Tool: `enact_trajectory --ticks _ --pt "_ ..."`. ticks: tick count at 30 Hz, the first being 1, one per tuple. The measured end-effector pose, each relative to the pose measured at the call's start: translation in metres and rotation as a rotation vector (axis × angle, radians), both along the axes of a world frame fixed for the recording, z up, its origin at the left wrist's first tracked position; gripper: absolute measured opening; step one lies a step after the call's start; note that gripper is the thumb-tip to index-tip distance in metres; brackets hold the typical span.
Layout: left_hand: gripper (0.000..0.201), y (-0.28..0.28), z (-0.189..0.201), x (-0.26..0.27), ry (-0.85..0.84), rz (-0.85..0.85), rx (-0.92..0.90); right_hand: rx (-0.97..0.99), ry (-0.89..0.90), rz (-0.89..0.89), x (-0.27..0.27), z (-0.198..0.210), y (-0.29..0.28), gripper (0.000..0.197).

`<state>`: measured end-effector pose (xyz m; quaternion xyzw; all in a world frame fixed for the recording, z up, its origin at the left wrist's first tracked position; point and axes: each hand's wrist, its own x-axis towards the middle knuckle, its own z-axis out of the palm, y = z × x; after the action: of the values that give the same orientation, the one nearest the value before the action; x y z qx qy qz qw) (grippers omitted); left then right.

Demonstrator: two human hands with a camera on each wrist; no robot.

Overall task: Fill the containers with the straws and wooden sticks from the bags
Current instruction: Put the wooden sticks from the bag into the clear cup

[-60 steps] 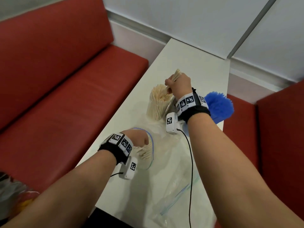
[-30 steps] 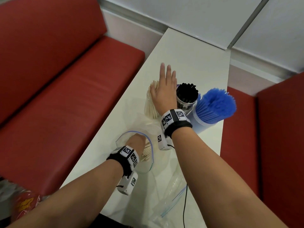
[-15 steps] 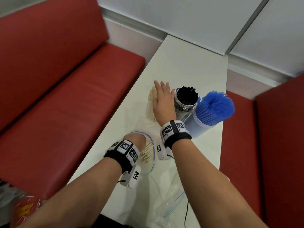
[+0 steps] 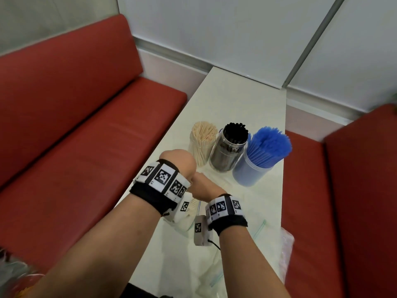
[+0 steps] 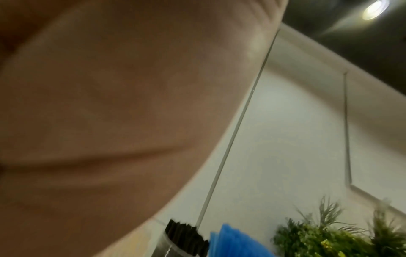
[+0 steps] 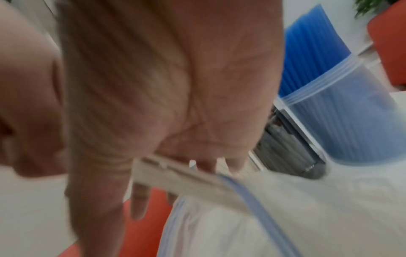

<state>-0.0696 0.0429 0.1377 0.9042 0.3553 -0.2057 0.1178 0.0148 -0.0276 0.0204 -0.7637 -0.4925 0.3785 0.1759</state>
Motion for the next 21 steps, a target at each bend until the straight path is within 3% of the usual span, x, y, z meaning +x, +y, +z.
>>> enact_trajectory --ticks 2,3,7,9,11,13,15,17,21 --pt "0.032 -0.006 0.012 0.002 -0.016 -0.044 0.046 0.213 -0.037 -0.148 -0.01 0.003 -0.001 0.02" --pt "0.032 -0.009 0.018 0.002 -0.01 -0.091 0.084 0.298 0.0 -0.233 -0.013 0.006 -0.002 0.016" --pt "0.028 -0.009 0.047 0.014 -0.006 -0.316 0.195 0.508 0.24 -0.434 -0.021 0.025 -0.006 0.043" --pt "0.054 0.003 0.056 0.02 -0.222 -0.314 0.118 0.583 0.3 -0.48 -0.02 0.038 -0.004 0.02" --pt "0.071 0.014 0.064 0.022 -0.634 -0.241 -0.149 0.607 0.393 -0.562 -0.013 0.053 -0.003 0.031" --pt "0.054 0.023 0.063 0.023 -1.089 -0.051 -0.448 0.66 0.484 -0.651 -0.001 0.073 -0.006 0.04" --pt "0.038 0.031 0.05 0.029 -1.333 0.278 -0.696 0.762 0.53 -0.717 0.012 0.101 -0.013 0.044" --pt "0.039 0.033 0.029 0.031 -1.273 0.546 -0.936 0.862 0.571 -0.742 0.02 0.127 -0.02 0.048" --pt "0.05 0.019 -0.012 0.028 -0.877 0.709 -1.561 0.97 0.618 -0.737 0.024 0.162 -0.021 0.052"
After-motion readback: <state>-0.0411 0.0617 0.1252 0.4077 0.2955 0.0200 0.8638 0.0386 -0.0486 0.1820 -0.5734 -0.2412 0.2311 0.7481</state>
